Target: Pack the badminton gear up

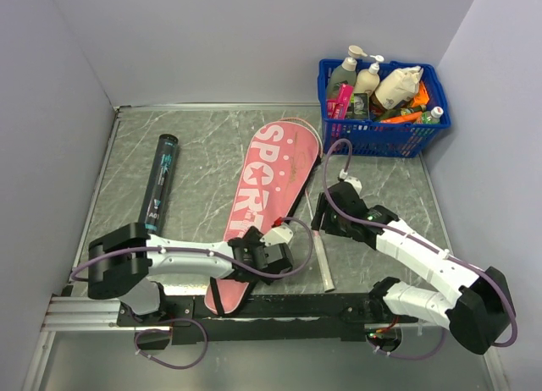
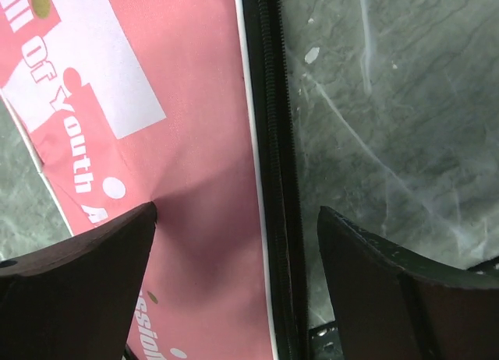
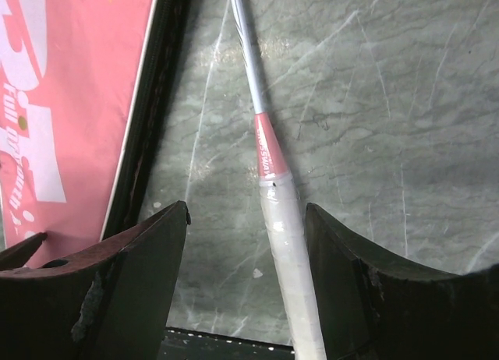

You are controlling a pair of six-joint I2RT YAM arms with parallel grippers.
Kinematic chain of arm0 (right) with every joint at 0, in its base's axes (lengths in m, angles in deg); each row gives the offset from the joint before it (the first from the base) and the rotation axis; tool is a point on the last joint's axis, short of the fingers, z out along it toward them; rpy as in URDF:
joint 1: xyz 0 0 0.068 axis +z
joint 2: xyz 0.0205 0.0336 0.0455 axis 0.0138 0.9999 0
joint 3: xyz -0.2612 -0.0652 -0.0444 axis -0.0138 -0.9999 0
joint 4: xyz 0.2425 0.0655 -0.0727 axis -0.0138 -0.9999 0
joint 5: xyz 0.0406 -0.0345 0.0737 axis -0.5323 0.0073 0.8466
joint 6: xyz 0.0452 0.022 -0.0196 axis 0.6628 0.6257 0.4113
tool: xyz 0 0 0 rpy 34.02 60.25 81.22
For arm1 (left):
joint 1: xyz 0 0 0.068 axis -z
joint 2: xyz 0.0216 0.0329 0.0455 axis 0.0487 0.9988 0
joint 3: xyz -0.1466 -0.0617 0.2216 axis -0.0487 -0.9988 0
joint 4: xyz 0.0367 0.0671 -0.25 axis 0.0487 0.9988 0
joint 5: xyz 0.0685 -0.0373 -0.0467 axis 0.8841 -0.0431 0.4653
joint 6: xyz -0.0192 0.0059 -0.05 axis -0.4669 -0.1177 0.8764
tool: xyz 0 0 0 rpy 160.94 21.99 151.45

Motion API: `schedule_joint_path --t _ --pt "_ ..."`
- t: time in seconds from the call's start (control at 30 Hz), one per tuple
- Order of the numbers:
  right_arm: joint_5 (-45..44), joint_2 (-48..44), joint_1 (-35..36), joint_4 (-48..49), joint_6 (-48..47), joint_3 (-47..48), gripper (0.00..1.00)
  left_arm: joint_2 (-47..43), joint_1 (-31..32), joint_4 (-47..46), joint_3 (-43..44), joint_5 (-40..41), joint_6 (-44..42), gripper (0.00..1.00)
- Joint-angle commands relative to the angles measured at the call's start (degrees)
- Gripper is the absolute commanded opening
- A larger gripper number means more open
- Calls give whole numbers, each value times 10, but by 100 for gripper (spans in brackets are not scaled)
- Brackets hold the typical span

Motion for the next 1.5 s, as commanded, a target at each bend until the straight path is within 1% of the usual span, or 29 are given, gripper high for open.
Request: schedule_joint_path --t 0.0,0.03,0.07,0.13,0.17,0.23,0.27,0.3,0.33,0.4,0.5,0.57,0.73,0.83,0.93,1.0,1.1,1.13,1.17,1.27,1.4,1.47 --pt "7 -1 -5 29 -3 -8 70 25 10 21 23 40 21 87" --pt "9 -2 -5 31 -3 -11 70 27 11 24 23 46 21 84" --pt "9 -2 -5 33 -1 -12 70 29 11 23 23 46 22 77" --pt "8 -5 -5 37 -1 -17 70 28 11 19 21 41 20 66" --pt "8 -5 -5 39 0 -18 70 28 11 20 21 41 20 54" --pt "8 -5 -7 41 1 -22 70 27 11 19 19 40 18 43" --pt "9 -5 -6 43 2 -23 70 27 11 15 18 37 18 35" --pt "10 -4 -6 43 2 -23 70 27 11 14 16 33 16 31" --pt "10 -3 -7 46 3 -26 70 28 11 13 16 32 16 25" --pt "12 -1 -7 48 3 -28 70 30 11 9 11 25 18 20" --pt "17 2 -7 53 1 -28 70 27 11 -3 4 15 17 1" --pt "20 9 -7 55 -5 -22 70 16 11 -6 2 9 18 1" --pt "23 44 -17 62 -33 12 70 -27 11 13 16 25 21 1" --pt "25 74 -27 76 -48 32 70 -50 -3 27 30 27 15 1" --pt "32 113 -40 88 -66 60 70 -72 -33 28 31 21 5 1" --pt "41 149 -49 95 -76 85 69 -93 -64 22 24 10 -5 1" --pt "40 199 -53 98 -88 121 68 -128 -106 8 8 -14 -8 1" --pt "38 211 -54 95 -95 132 66 -138 -116 4 3 -19 -8 1" --pt "29 238 -55 90 -99 143 65 -154 -138 -2 -5 -31 -10 1" --pt "-1 285 -56 82 -110 182 61 -183 -177 -9 -14 -52 -14 1" --pt "-30 359 -56 52 -137 259 59 -205 -209 -7 -15 -63 -18 1" --pt "-32 392 -57 49 -142 278 55 -211 -227 -5 -16 -66 -21 1"
